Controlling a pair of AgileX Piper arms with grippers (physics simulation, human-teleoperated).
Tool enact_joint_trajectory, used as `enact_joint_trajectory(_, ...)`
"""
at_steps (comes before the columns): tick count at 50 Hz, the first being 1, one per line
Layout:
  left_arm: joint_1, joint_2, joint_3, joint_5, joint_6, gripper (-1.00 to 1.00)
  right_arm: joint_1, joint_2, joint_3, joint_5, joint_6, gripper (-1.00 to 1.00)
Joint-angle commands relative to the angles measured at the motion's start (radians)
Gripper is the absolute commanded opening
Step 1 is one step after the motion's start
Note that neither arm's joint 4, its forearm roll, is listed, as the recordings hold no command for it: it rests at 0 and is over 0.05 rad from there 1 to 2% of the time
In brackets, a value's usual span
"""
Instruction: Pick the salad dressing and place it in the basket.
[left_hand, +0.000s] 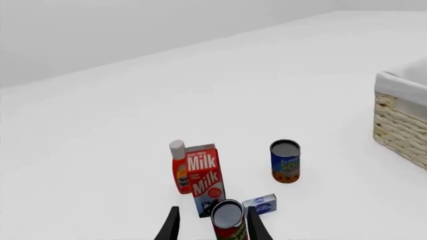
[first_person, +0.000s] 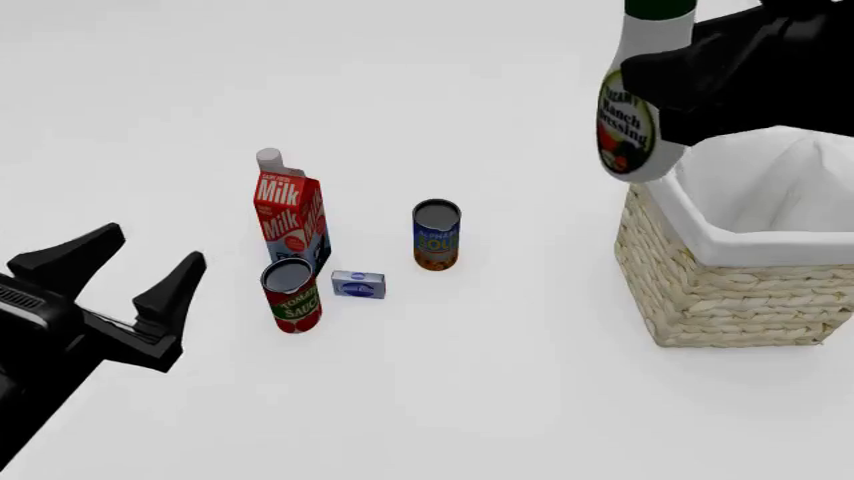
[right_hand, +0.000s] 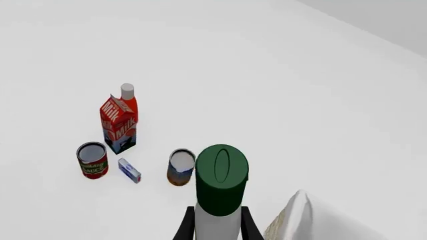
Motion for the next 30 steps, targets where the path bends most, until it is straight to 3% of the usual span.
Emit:
enact_joint_trajectory(1,0.016,0.022,0.005,0.015,-0.023,1.0,-0.109,0.062,-0.075,-0.016,0.032,-1.0)
enact_joint_trajectory(14,0.011,0.039,0.004,0.002,-0.018,1.0,-0.255,0.165,-0.16,-0.02,0.014,-1.0)
enact_joint_trajectory(30,0.011,0.055,-0.003,-0.004,-0.015,1.0,-0.355,0.264,-0.229,-0.028,0.004,-1.0)
